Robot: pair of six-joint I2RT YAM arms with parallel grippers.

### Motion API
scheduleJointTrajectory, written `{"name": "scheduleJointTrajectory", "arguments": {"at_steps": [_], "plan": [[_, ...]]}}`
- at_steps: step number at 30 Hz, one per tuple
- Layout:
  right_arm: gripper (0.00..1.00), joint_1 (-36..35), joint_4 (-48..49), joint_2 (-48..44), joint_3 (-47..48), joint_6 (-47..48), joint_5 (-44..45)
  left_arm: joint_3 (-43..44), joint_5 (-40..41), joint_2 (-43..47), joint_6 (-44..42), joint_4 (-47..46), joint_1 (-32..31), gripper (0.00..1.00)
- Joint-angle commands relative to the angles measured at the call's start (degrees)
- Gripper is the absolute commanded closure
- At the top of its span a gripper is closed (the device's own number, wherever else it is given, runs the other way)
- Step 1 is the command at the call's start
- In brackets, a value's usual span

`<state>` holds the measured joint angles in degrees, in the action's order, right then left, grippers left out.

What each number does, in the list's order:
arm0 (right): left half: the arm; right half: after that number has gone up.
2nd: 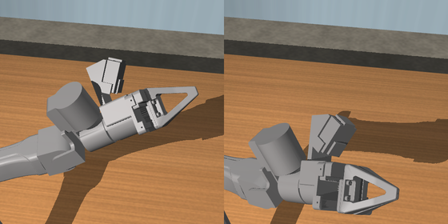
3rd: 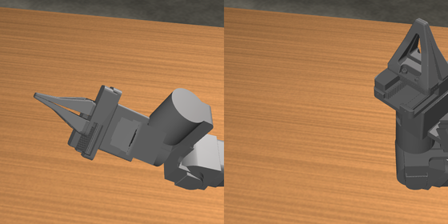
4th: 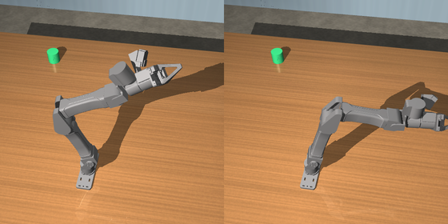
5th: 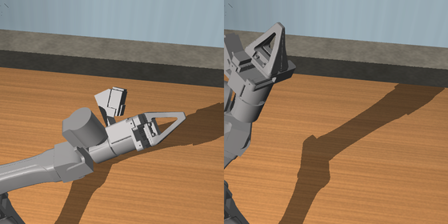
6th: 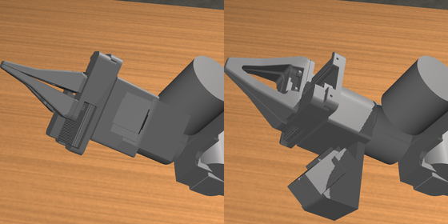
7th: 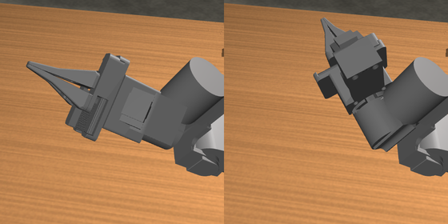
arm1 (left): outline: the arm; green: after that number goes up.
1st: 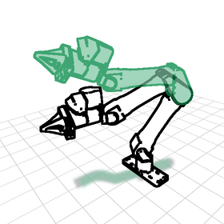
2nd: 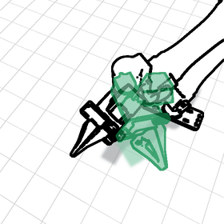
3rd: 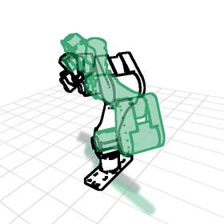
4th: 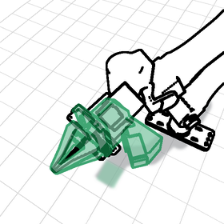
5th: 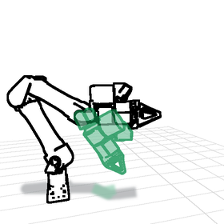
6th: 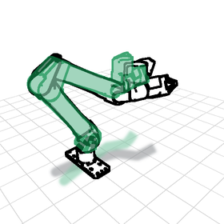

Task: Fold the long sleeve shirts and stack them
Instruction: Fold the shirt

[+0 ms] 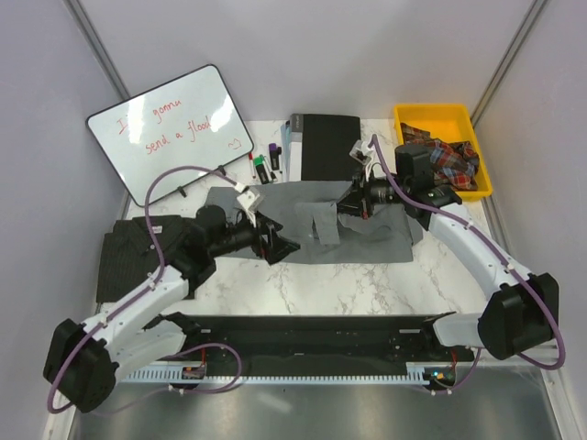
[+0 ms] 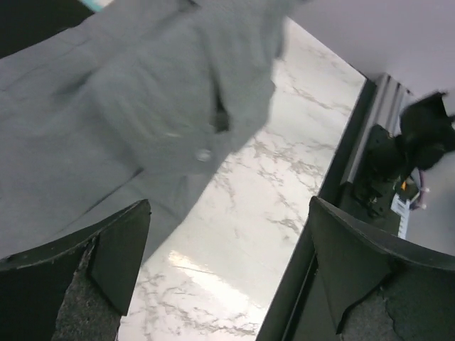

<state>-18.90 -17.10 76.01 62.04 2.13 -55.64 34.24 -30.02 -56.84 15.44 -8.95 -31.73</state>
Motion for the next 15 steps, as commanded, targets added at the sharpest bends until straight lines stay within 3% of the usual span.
{"name": "scheduleJointTrajectory", "arguments": {"at_steps": [1, 3, 5, 6, 9, 14, 15], "plan": [[1.00, 0.00, 3.30, 0.80, 3.44, -6.95, 0.09, -7.69, 15.46, 9.19, -15.62, -12.85, -18.63, 0.02], [1.00, 0.09, 4.27, 2.64, 3.09, -10.11, -0.70, -13.65, 28.45, 8.07, -38.85, -23.60, -24.68, 0.02], [1.00, 0.26, 7.15, 3.62, 2.30, -15.56, -1.22, -17.78, 31.67, 1.34, -50.72, -31.18, -27.06, 0.01], [1.00, 0.35, 8.74, 3.97, 0.90, -17.49, -1.84, -18.24, 36.04, -1.75, -57.21, -41.05, -27.16, 0.01], [1.00, 1.23, 15.59, 4.85, -1.74, -26.81, -3.59, -16.84, 39.15, -12.93, -67.69, -54.71, -27.34, 0.01], [1.00, 3.51, 22.01, 7.57, -1.84, -36.82, -4.83, -14.99, 37.23, -21.37, -76.85, -63.71, -28.74, 0.01], [1.00, 3.86, 23.50, 8.01, -2.01, -38.67, -5.27, -15.08, 36.97, -26.17, -78.97, -71.57, -28.92, 0.01]]}}
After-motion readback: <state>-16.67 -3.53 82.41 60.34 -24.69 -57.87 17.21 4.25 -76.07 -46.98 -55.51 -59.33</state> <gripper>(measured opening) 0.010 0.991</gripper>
